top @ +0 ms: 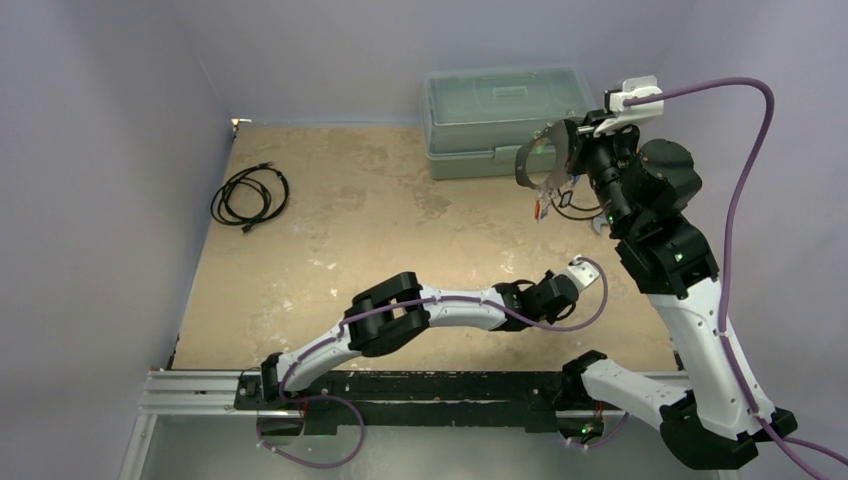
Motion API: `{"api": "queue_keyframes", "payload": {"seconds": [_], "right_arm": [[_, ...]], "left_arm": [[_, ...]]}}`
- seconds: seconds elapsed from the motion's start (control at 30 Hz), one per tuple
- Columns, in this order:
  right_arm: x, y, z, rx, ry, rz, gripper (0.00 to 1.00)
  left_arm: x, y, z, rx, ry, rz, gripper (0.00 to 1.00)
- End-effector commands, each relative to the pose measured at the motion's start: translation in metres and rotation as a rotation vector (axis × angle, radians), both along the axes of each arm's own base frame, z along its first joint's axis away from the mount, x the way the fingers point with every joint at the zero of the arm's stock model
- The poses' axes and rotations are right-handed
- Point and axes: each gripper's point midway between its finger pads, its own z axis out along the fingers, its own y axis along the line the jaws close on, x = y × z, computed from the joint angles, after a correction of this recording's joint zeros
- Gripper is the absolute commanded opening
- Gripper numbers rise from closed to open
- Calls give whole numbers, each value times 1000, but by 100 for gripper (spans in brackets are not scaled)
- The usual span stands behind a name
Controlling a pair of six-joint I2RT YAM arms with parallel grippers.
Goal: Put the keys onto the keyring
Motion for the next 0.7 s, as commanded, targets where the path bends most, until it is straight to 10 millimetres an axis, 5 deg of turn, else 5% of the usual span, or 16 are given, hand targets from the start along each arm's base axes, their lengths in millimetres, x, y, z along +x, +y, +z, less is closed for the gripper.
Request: {"api": "queue_keyframes", "payload": {"seconds": [0.0,0.3,0.67], "right_arm": [[-3,2,15,34,-53,20,0],[-2,2,10,32,-42,19,0],[-2,11,-6,44,-18,63,0]], "left_arm": [[6,-5,7,-9,-53,4,0],[4,21,29,-67,-97,9,0],[-21,131,35,-59,-60,80,0]]}}
